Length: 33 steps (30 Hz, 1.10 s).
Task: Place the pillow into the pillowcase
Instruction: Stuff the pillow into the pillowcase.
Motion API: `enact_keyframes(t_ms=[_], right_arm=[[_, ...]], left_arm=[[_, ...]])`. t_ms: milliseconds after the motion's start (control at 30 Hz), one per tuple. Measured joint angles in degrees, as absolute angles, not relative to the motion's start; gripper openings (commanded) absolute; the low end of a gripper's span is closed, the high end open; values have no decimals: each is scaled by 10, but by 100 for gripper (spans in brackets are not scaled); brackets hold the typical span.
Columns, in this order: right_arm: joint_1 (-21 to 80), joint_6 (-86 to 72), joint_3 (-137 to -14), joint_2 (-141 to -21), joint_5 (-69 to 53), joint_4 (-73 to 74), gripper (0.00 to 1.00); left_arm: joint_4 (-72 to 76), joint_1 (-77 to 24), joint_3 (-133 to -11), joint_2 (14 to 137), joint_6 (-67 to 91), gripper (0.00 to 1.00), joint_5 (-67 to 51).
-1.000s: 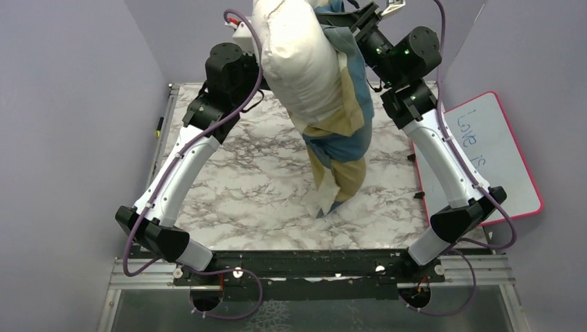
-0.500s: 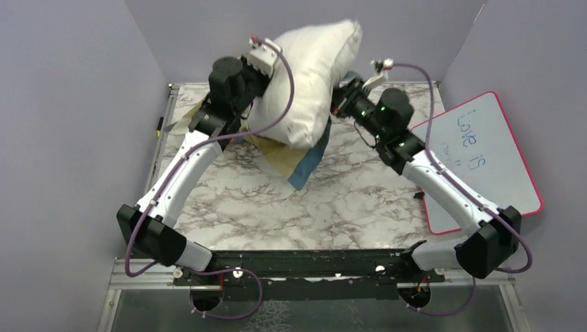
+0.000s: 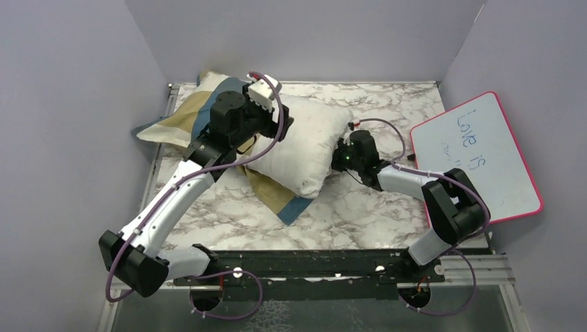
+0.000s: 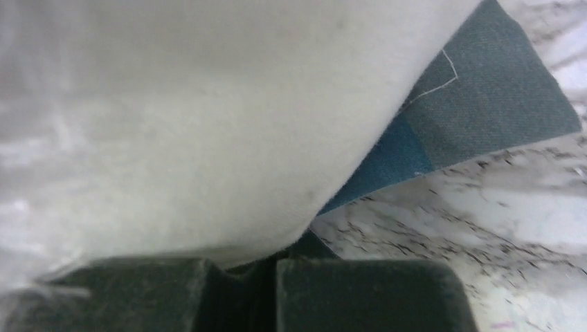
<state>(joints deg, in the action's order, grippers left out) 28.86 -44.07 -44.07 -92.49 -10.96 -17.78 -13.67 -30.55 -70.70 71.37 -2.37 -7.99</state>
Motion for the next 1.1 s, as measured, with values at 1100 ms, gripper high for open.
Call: enact_keyframes(t_ms=[1100], right_arm=[[220,-502,-290,-552,-6,-96,0]], left_arm=[[-194,-484,-655,674,178,79,159]])
